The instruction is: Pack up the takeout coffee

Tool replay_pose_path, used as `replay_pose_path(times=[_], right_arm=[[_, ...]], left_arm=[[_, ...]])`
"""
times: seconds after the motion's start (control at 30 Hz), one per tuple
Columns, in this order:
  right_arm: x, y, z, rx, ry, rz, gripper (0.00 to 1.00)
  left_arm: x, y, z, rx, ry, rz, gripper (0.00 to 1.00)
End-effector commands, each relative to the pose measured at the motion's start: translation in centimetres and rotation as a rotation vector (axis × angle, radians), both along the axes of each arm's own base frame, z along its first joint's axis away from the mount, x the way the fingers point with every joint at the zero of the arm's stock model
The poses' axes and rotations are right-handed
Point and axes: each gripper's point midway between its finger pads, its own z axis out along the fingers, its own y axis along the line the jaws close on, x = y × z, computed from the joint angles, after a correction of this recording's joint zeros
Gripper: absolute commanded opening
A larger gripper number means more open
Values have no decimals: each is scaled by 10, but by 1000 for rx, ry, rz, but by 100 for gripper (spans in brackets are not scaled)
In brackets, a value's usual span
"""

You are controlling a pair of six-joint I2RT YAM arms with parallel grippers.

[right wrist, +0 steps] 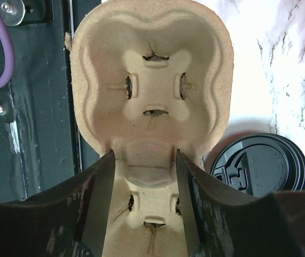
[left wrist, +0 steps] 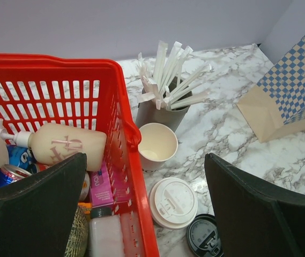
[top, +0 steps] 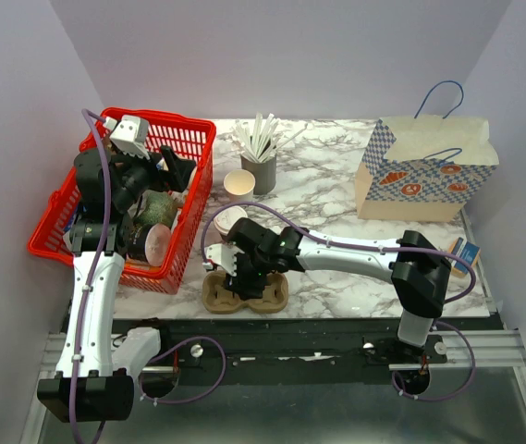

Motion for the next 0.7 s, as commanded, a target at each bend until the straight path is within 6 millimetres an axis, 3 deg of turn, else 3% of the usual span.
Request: replay_pose_path(times=[0.0, 0.47, 0.67], right_arm=[[-2, -5, -13, -40, -13, 9, 57], [6, -10, -18, -65, -76, 28, 55], [2, -8, -14, -61, -56, 52, 45]], left_arm=[[-4, 2, 6, -10, -19, 13, 98], [-2, 3, 7, -14, -25, 15, 98], [-1, 2, 9, -18, -26, 8, 98]])
